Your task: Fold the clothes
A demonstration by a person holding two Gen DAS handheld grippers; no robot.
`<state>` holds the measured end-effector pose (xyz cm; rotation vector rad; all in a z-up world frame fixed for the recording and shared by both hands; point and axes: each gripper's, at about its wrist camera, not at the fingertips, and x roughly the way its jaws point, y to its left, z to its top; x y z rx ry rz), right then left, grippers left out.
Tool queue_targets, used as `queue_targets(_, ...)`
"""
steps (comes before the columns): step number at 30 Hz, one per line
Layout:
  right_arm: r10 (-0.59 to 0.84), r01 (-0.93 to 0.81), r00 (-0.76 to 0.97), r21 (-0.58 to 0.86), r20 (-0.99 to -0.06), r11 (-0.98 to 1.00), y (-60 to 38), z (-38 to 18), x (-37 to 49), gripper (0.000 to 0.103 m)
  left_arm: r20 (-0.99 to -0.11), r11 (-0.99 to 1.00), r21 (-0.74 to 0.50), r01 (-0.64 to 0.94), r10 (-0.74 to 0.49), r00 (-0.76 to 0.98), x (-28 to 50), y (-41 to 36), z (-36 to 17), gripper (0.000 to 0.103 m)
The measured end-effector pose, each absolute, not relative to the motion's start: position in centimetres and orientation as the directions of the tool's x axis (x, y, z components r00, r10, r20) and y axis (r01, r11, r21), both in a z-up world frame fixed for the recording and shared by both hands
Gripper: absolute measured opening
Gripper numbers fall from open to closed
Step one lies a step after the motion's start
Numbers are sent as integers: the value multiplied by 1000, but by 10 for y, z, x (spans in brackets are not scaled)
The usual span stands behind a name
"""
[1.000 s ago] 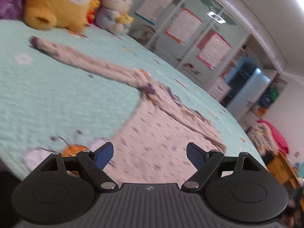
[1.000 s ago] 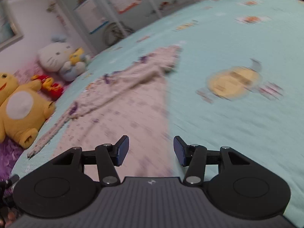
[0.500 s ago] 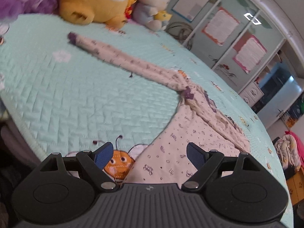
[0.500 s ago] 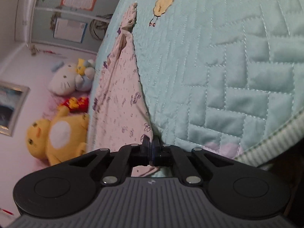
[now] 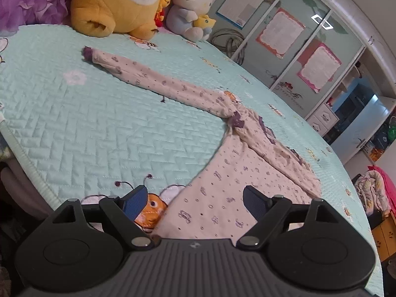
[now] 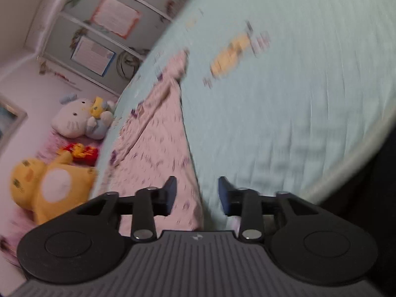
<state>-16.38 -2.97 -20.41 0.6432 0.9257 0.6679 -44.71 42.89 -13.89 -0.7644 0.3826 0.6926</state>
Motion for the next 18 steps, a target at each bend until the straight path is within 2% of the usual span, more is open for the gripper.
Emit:
queue_targets(2, 749, -272, 427, 718, -506, 640, -24, -203, -162, 40, -557, 511, -500, -699, 429, 711, -447, 431, -142, 87)
queue_targets(6, 790, -214, 340, 776, -511, 593, -12, -229, -151, 39, -573, 540, -487, -687, 397, 717, -444, 437, -144, 87)
queue_targets(7, 799, -211, 320, 784, -509, 584, -11, -231, -150, 34, -577, 547, -483, -684, 389, 719, -443, 438, -144, 87)
queue_targets(8, 808, -207, 301, 792, -506, 574, -9, -232, -150, 20, -581, 554, -480, -680, 380, 720, -442, 439, -145, 87)
queue_targets(10, 819, -191, 272, 806, -505, 561, -9, -236, -150, 13, -589, 568, -474, -673, 364, 722, -440, 442, -146, 87)
queue_targets(15, 832, -156, 256, 829, -492, 538, -15, -241, -152, 14, -617, 556, -492, -670, 320, 719, -437, 462, -153, 88)
queue_targets(18, 834, -154, 256, 831, -490, 535, -17, -242, -153, 14, -644, 501, -560, -660, 237, 727, -432, 474, -166, 88)
